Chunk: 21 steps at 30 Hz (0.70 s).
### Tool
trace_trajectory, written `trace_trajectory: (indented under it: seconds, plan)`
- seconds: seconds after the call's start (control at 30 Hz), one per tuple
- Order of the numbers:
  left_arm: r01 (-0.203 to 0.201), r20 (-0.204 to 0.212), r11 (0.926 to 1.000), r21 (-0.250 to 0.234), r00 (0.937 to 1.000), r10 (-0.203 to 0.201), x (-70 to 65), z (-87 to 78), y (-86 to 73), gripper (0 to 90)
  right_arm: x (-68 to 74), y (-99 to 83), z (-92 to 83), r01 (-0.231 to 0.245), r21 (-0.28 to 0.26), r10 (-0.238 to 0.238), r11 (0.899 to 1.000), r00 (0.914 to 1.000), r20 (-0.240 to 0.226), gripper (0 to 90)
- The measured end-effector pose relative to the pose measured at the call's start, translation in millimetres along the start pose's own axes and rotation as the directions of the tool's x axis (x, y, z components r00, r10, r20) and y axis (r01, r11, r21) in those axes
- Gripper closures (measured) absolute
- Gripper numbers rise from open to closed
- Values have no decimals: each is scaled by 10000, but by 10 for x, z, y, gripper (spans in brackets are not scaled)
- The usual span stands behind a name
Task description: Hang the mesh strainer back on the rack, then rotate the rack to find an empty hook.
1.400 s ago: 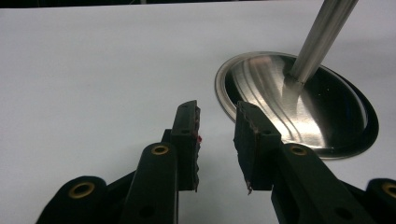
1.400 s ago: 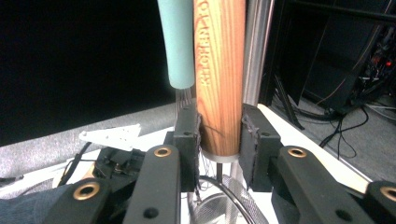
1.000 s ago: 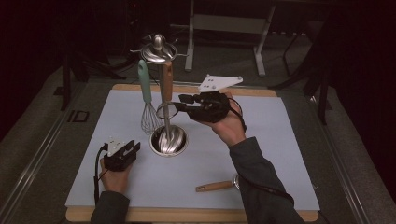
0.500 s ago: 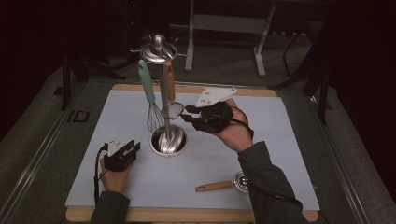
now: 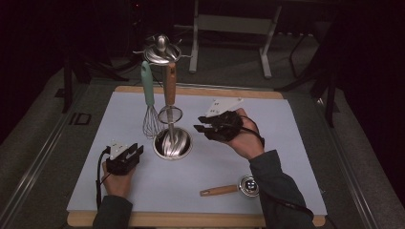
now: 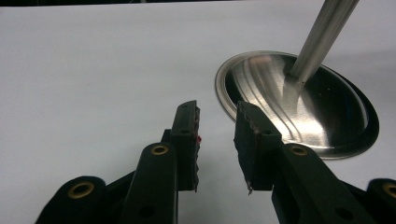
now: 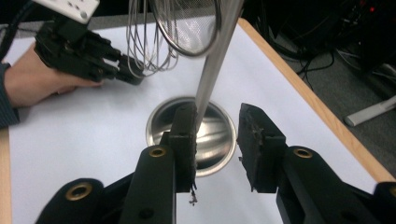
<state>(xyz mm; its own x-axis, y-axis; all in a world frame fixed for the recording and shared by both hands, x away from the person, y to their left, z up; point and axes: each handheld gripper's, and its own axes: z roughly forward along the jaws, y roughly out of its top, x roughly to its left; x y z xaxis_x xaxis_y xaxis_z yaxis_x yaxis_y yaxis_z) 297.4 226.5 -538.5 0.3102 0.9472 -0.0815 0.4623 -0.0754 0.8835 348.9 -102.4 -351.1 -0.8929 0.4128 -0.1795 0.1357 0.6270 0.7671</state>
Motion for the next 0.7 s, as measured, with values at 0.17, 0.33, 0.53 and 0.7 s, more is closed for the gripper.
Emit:
trace_trajectory:
  seconds: [0.17, 0.33, 0.53, 0.7]
  plan:
    - [-40, -26, 10000, -14, 10000, 40, -6, -1, -1, 700, -4, -110, 39, -38, 219, 37, 9998, 10000, 33, 676]
    - [-21, -16, 10000, -4, 10000, 21, -3, -2, 0, 700, -13, -231, 63, -67, 500, 57, 9987, 9998, 195, 666]
    - [1, -8, 10000, -19, 10000, -1, -1, -2, -1, 701, -36, -410, 68, -341, 652, 324, 9973, 9991, 274, 654]
    - [-25, 60, 10000, -80, 10000, 25, -5, -8, -2, 723, -47, -688, 156, -808, 1109, 759, 9905, 9960, 475, 613]
